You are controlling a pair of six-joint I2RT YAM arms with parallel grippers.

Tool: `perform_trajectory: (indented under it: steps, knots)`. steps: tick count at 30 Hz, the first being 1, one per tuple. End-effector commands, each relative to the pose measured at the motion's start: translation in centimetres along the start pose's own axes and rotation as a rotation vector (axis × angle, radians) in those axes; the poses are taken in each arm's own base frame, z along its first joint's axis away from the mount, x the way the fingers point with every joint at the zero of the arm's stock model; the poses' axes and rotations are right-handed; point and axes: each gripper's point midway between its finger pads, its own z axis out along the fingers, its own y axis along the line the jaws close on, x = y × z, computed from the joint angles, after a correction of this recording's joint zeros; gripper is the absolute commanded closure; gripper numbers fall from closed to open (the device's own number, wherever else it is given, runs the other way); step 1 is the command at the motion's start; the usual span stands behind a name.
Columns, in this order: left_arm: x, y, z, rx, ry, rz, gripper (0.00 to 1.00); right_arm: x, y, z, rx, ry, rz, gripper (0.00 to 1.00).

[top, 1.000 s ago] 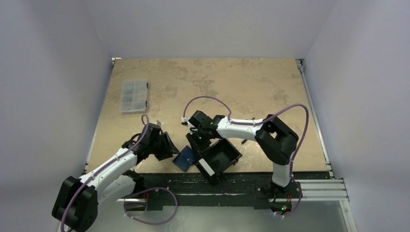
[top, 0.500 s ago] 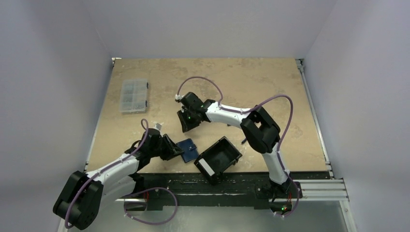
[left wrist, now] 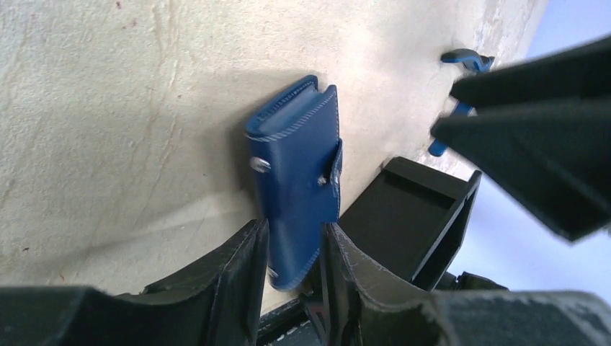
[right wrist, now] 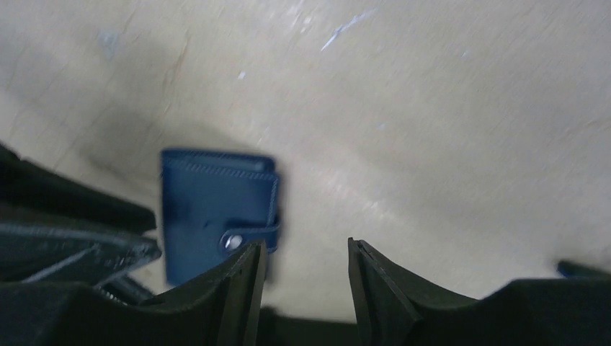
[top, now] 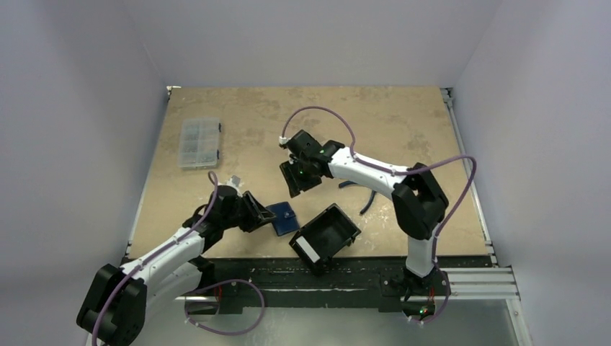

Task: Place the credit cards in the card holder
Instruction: Close the card holder at the center of the board.

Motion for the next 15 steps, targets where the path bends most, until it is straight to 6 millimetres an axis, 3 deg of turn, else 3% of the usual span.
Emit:
perform_trajectory:
  steps: [1, 7, 12, 15]
  knots:
    - [-0.4, -1.8, -0.8, 0.022, 0.012, 0.058, 0.65, 3.0, 3.4, -2.4, -0.042, 0.029, 0.035, 0.47]
    - [-1.2, -3.9, -0.1, 0.084, 0.007, 0.049, 0.80, 5.4, 5.0, -1.0, 0.103, 0.052, 0.035, 0.51]
    - [-2.4, -3.0, 1.8, 0.056, 0.013, 0.051, 0.90, 5.8, 5.8, -0.7, 0.097, 0.006, 0.037, 0.51]
    - [-2.8, -2.4, 2.6, 0.066, 0.029, 0.029, 0.91, 5.3, 6.1, -0.6, 0.098, -0.025, 0.007, 0.50]
